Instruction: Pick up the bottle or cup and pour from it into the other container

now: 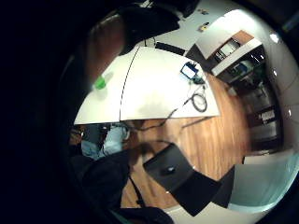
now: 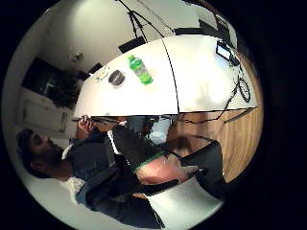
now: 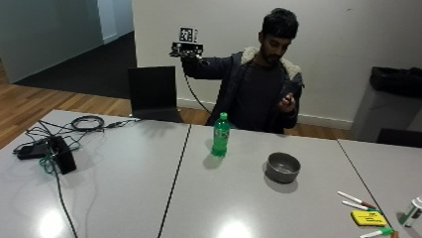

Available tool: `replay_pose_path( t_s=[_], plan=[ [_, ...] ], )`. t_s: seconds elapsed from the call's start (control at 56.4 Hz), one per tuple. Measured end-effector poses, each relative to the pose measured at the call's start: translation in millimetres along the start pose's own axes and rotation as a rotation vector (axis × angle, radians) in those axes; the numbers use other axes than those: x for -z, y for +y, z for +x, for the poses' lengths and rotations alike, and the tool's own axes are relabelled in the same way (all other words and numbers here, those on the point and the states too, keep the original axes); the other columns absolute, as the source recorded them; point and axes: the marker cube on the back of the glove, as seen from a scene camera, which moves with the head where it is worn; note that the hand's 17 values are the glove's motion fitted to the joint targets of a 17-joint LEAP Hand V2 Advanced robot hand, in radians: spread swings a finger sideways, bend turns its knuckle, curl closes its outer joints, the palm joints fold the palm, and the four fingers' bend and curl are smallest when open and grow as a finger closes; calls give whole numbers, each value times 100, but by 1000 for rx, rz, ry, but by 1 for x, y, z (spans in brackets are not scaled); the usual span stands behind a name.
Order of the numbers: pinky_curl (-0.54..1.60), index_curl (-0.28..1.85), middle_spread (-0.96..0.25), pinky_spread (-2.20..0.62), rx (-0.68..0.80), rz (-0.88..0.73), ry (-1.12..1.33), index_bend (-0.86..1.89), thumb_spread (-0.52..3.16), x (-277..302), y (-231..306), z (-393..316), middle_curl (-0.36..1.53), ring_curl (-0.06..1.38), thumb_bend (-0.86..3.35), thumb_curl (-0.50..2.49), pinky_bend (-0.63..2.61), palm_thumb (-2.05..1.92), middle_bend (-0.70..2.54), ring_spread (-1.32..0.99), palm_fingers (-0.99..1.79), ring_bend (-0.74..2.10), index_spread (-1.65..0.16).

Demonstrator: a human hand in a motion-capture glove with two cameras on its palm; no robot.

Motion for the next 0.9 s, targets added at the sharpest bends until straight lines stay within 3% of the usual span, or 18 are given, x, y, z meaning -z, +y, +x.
replay_pose_path(
  t_s=[0.106, 0.195, 0.319, 0.407, 0.478, 0.567, 0.655, 0.762, 0.833, 0.904],
  plan=[
    [15, 12, -2, 25, -255, 51, -12, 18, 61, -3, -17, -11, 12, 7, 5, 11, 39, 19, 26, 10, 30, 19, -32],
    [18, 16, -2, 30, -270, 50, -14, 17, 74, -7, -15, -12, 16, 9, 2, 15, 39, 20, 27, 12, 28, 19, -37],
    [22, 19, -2, 33, -180, 145, -44, 16, 82, -26, -40, -8, 20, 11, -2, 19, 39, 20, 27, 14, 26, 19, -40],
    [24, 20, -3, 34, -313, 95, -53, 15, 84, -45, -68, -12, 22, 12, -3, 21, 40, 20, 27, 14, 25, 19, -41],
    [25, 21, -3, 35, -184, 103, -39, 14, 84, -63, -82, -8, 24, 13, -3, 23, 41, 19, 28, 14, 23, 19, -41],
    [28, 21, -2, 36, -141, 88, -45, 13, 84, -83, -107, -11, 24, 16, -3, 25, 44, 18, 22, 15, 18, 21, -40],
    [29, 21, -2, 36, -269, 4, -77, 13, 83, -100, -123, -23, 25, 17, -4, 27, 47, 17, 20, 16, 16, 21, -39],
    [31, 21, -1, 37, -257, 79, -121, 12, 82, -128, -153, -31, 27, 18, -4, 28, 50, 16, 20, 17, 12, 21, -38],
    [32, 20, 0, 37, -135, 155, -164, 13, 82, -142, -174, -30, 27, 19, -3, 29, 52, 16, 18, 17, 9, 21, -37],
    [33, 20, 0, 37, -249, 89, -252, 13, 81, -155, -189, -39, 28, 20, -3, 30, 54, 17, 18, 18, 7, 21, -36]
  ],
)
